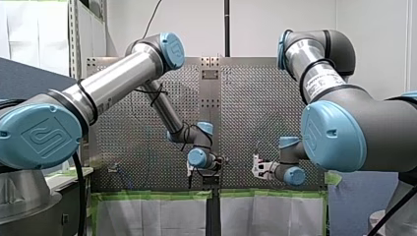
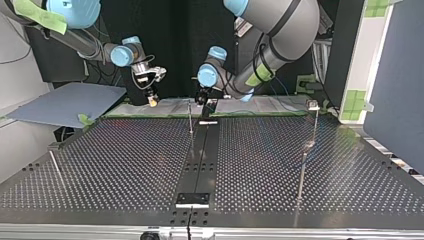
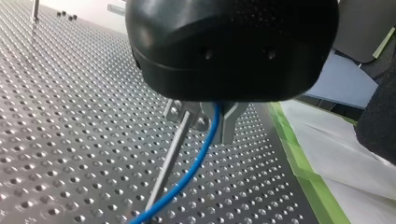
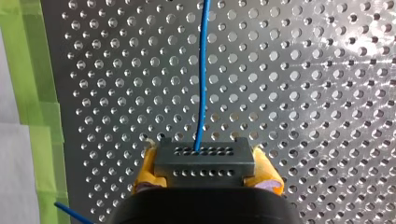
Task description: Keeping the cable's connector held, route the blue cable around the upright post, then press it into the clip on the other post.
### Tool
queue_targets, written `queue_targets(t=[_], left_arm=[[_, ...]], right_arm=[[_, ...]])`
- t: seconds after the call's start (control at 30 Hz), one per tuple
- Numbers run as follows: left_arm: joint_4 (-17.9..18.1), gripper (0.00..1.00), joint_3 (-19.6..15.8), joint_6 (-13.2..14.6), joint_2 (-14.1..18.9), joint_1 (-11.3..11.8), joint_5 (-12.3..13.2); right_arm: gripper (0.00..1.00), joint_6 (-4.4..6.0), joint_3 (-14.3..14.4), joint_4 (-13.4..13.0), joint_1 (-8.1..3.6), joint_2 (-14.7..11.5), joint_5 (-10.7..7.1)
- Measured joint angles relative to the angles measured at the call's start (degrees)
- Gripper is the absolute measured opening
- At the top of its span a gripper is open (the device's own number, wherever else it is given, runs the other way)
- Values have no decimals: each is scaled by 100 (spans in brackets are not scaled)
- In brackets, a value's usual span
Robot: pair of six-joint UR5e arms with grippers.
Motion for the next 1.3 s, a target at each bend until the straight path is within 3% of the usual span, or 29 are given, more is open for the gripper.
queue_targets(t=[0.13, 0.33, 0.7, 0.9, 1.3], left_arm=[[-39, 0, 94, -82, -58, 29, 3], [-91, 0, 167, -154, -71, 102, 59], [-110, 0, 279, -217, -71, 221, 182], [-81, 0, 448, -457, -76, 260, 380], [-86, 0, 531, -636, -75, 399, 236]], right_arm=[[0, 42, -38, -23, -11, 113, 2], [0, 25, -107, 5, -25, 174, 14], [0, -1, -382, 237, -30, 179, 23], [0, -16, -595, 418, -43, 179, 23], [0, -23, -897, 627, -76, 179, 14]])
